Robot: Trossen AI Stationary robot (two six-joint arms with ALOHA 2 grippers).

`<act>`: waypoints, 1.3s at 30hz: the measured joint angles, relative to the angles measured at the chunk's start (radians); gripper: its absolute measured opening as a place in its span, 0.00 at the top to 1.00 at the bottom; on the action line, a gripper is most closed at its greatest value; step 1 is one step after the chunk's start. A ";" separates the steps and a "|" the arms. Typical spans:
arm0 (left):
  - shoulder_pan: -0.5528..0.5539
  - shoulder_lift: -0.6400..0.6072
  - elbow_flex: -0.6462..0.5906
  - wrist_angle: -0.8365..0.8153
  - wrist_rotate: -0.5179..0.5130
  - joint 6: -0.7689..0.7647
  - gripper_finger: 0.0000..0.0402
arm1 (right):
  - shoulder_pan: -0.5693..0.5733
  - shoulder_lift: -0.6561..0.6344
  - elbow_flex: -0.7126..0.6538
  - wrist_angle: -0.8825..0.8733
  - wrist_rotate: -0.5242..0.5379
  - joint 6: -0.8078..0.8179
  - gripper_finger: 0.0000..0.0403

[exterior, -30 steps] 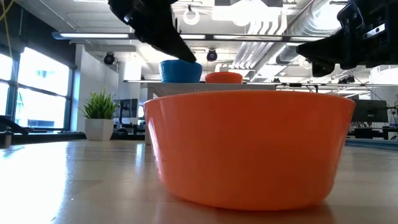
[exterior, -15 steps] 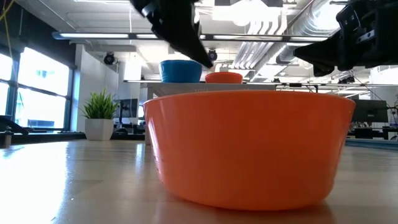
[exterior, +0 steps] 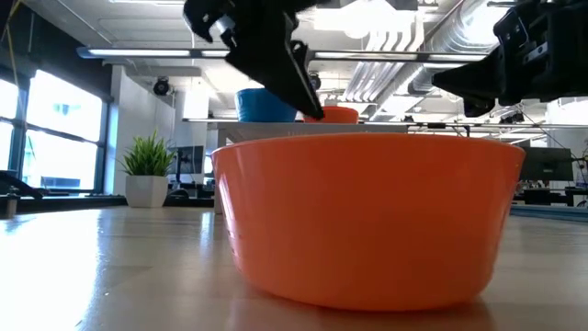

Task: Pick & Place Mini bowls
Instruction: Stack the blue bowl on top of the blue bowls on the shelf

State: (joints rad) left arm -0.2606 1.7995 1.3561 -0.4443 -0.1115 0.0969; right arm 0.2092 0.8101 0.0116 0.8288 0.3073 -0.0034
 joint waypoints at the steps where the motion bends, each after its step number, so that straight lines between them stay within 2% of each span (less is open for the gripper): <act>1: -0.005 0.000 0.002 0.006 0.001 0.009 0.55 | 0.000 0.000 0.000 0.001 0.000 0.002 0.99; 10: -0.021 0.089 0.000 -0.011 -0.133 0.003 0.55 | 0.000 0.000 0.000 0.015 -0.009 0.007 1.00; 16: -0.009 0.127 -0.002 0.005 -0.157 -0.057 0.57 | 0.000 0.000 0.000 0.026 -0.022 0.006 1.00; 21: -0.008 0.150 0.005 0.030 -0.121 -0.079 0.67 | 0.000 0.001 0.000 0.041 -0.022 -0.002 1.00; 29: -0.008 0.200 -0.001 0.015 -0.139 -0.079 0.81 | 0.000 0.000 0.000 0.061 -0.022 -0.032 1.00; 33: -0.008 0.200 0.000 0.028 -0.133 -0.084 0.92 | 0.000 0.001 0.000 0.078 -0.022 -0.074 1.00; 35: -0.008 0.183 -0.001 0.009 -0.114 -0.103 0.98 | 0.000 0.001 0.000 0.092 -0.022 -0.093 1.00; 39: -0.014 0.093 0.001 -0.001 -0.078 -0.150 0.98 | 0.000 0.001 0.000 0.109 -0.022 -0.132 1.00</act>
State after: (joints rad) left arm -0.2745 1.8924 1.3574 -0.4449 -0.1891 -0.0526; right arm 0.2096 0.8112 0.0120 0.9373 0.2852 -0.1355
